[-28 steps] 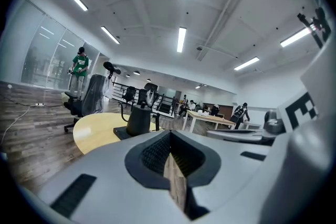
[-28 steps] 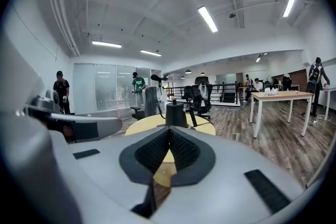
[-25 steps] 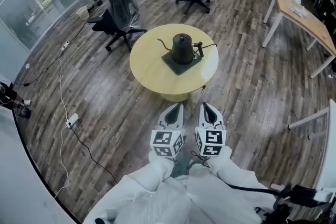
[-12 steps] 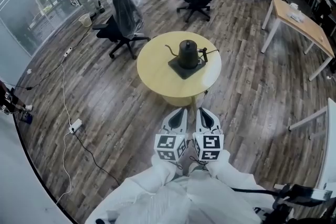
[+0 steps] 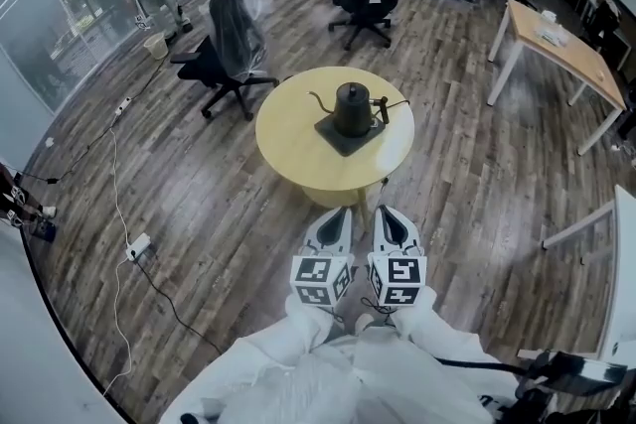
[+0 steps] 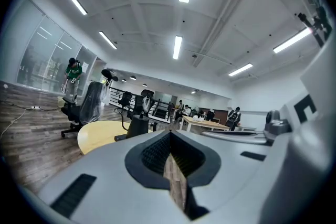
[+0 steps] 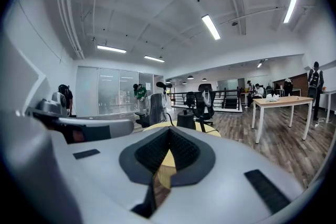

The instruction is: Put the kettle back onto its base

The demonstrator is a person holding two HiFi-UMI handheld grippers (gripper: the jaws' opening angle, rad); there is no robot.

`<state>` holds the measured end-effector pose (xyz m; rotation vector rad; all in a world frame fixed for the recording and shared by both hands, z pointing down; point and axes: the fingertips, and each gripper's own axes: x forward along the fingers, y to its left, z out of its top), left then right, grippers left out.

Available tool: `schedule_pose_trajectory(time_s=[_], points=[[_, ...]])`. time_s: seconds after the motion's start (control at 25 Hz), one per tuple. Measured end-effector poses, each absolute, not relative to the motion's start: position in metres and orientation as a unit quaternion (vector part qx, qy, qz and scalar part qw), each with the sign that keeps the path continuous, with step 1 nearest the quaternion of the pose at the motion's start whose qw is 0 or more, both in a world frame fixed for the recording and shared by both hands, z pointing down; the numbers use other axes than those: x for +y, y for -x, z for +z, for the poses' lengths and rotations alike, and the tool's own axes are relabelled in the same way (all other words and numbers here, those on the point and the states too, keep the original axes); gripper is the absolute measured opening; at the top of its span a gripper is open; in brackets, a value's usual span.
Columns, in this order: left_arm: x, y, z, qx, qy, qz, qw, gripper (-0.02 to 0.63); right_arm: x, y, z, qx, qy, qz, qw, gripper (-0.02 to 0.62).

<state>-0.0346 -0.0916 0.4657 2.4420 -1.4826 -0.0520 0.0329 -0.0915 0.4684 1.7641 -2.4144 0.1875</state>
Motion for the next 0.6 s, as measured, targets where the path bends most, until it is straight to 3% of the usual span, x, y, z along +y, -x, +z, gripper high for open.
schedule_pose_trajectory(time_s=[0.6], points=[[-0.105,0.036,0.463,-0.527,-0.839,-0.011,0.135,0.002,-0.106,-0.033,0.473,-0.814,-0.571,0.067,0.081,0.012]])
